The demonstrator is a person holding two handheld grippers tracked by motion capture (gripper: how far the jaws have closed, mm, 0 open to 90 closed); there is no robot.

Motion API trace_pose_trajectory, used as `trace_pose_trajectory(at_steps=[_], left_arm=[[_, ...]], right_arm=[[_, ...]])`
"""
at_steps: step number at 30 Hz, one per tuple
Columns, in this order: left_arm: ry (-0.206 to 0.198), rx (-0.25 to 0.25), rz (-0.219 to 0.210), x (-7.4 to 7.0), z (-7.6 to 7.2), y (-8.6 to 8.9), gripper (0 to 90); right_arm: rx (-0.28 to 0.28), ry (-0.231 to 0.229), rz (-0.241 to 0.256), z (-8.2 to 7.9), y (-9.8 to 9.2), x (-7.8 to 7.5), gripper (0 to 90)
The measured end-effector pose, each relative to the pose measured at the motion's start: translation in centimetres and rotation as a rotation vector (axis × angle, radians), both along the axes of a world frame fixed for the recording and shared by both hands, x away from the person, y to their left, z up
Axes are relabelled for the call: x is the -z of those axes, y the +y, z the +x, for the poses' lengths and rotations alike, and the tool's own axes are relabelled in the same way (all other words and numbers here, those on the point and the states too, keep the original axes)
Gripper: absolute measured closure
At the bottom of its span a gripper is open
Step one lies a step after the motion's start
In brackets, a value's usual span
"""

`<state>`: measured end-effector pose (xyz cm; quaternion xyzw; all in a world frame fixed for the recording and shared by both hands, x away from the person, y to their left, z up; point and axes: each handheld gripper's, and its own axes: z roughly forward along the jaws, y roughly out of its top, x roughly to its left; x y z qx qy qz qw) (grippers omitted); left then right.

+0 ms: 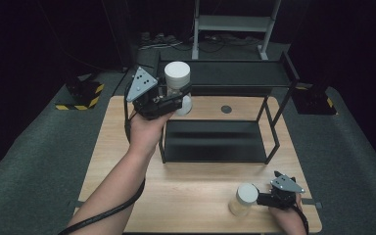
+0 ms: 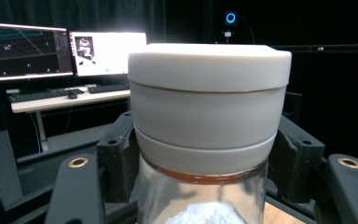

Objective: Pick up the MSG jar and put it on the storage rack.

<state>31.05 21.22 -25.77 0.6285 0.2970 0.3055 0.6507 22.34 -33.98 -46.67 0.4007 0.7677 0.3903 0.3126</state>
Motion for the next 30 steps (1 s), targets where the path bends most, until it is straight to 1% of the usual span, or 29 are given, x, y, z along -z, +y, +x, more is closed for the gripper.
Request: trace_pose_trajectory(at_steps=[4, 7, 11, 15, 21, 26, 27, 30], left_arm=[[0.000, 0.000, -0.006, -0.6, 0.3, -0.3, 35.4], [-0.013, -0.007, -0.003, -1.3, 0.6, -0.6, 35.4], [-0.015, -0.011, -0.017, -1.9, 1.0, -1.0, 35.4], [-0.021, -0.025, -0.010, -2.4, 1.5, -1.5, 35.4], [-0.021, -0.043, -0.018, -2.7, 2.5, -2.0, 35.4], [-0.019, -0.051, -0.027, -2.9, 3.0, -2.2, 35.4], [-0.020, -0.057, -0.020, -3.0, 3.2, -2.4, 35.4], [-0.018, -0.065, -0.017, -3.1, 3.6, -2.7, 35.4]], right_arm=[[0.001, -0.001, 0.002, 0.0, 0.0, 0.0, 0.1], [0.001, -0.002, 0.005, 0.0, -0.1, 0.0, 0.1], [0.002, -0.003, 0.014, 0.0, -0.2, 0.1, 0.1], [0.003, -0.005, 0.015, -0.1, -0.2, 0.1, 0.1], [0.004, -0.007, 0.017, -0.1, -0.2, 0.1, 0.1], [0.006, -0.006, 0.014, -0.1, -0.2, 0.1, 0.1], [0.004, -0.006, 0.013, -0.1, -0.1, 0.1, 0.1], [0.006, -0.007, 0.015, -0.1, -0.2, 0.1, 0.1]])
